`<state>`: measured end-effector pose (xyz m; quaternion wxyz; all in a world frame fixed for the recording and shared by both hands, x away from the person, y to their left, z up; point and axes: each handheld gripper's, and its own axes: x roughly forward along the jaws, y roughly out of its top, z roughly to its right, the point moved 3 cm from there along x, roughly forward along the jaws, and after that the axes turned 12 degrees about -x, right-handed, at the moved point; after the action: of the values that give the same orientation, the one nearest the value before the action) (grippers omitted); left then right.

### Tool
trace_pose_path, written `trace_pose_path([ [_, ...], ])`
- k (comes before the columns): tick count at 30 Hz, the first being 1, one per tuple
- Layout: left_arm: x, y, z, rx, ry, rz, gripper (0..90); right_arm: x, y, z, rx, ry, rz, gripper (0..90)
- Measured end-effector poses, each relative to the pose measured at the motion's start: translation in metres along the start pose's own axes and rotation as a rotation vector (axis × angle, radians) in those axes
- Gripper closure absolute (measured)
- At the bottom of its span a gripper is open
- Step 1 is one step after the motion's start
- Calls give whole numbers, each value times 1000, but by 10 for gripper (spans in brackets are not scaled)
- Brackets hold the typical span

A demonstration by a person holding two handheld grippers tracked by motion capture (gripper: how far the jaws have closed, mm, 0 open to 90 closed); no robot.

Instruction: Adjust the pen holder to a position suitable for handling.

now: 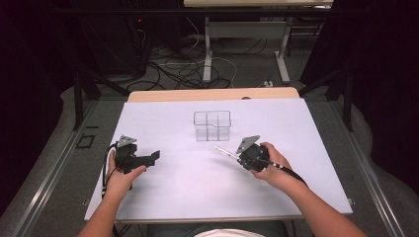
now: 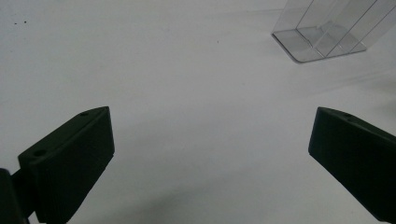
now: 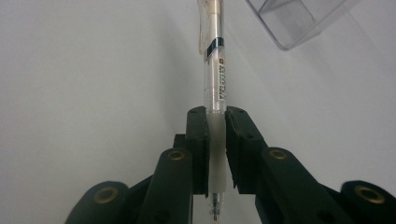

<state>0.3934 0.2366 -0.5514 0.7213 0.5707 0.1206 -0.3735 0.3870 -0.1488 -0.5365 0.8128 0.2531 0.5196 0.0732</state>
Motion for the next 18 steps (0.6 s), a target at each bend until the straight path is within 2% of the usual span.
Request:
trace_pose_path([
  [4, -4, 1, -2, 7, 16, -13, 5, 4, 12, 6, -57, -3, 16, 801],
  [6, -4, 1, -2, -2, 12, 0, 10, 5, 15, 7, -72, -3, 18, 801],
  [7, -6, 1, -3, -2, 11, -3, 36, 7, 19, 9, -110, -18, 55, 801],
  [9, -8, 1, -2, -4, 12, 3, 52, 8, 21, 9, -112, -21, 68, 801],
  [10, -10, 2, -1, 7, 14, 0, 73, 8, 22, 8, -142, -31, 81, 801],
  [11, -10, 2, -1, 7, 14, 0, 80, 8, 22, 6, -152, -36, 79, 801],
  [14, -15, 4, 5, 60, 26, 17, 84, 8, 23, -1, -207, -41, 68, 801],
  [15, -15, 4, 5, 60, 26, 17, 86, 9, 23, -5, -203, -32, 61, 801],
  [16, -18, 5, 9, 89, 32, 21, 91, 10, 24, -7, -229, -30, 54, 801],
  [17, -19, 4, 11, 108, 31, 21, 94, 11, 24, -11, -229, -13, 51, 800],
  [18, -19, 4, 11, 108, 31, 21, 101, 12, 24, -14, -224, 8, 47, 800],
])
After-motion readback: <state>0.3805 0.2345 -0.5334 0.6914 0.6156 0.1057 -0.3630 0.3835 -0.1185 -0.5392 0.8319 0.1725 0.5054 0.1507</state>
